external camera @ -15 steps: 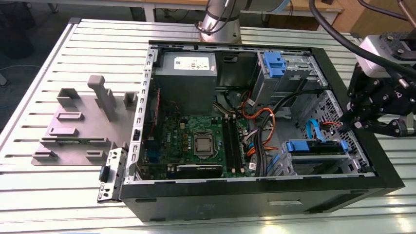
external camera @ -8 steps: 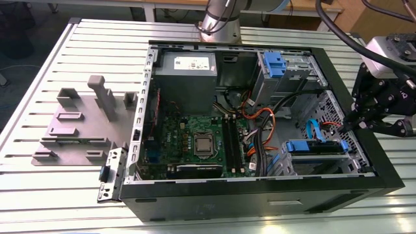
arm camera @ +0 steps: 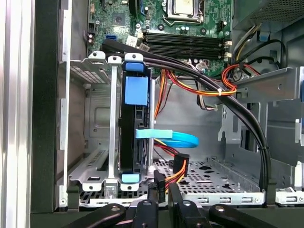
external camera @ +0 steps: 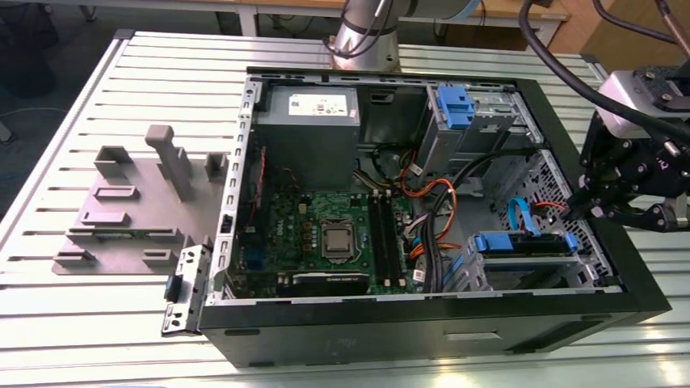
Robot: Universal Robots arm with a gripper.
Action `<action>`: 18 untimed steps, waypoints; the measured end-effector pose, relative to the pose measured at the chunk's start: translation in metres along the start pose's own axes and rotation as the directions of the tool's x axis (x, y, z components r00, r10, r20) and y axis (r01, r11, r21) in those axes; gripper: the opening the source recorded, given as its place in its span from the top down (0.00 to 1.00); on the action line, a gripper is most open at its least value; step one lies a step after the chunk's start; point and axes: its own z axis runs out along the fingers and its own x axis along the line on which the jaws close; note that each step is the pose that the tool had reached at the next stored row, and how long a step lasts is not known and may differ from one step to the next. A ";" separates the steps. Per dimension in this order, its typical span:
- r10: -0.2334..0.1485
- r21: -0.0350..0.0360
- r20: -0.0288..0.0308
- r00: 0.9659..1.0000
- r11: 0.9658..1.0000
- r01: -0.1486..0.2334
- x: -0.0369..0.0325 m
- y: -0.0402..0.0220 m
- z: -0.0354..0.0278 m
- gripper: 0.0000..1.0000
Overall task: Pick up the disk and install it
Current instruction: 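Insert the second disk wire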
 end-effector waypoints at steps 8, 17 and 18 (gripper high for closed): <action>-0.002 0.000 0.000 1.000 1.000 0.002 0.0002 0.0043 0.0023 0.76; -0.004 0.000 0.000 1.000 1.000 0.004 0.0002 0.0128 0.0037 0.76; -0.005 0.000 0.000 1.000 1.000 0.005 0.0003 0.0148 0.0038 0.76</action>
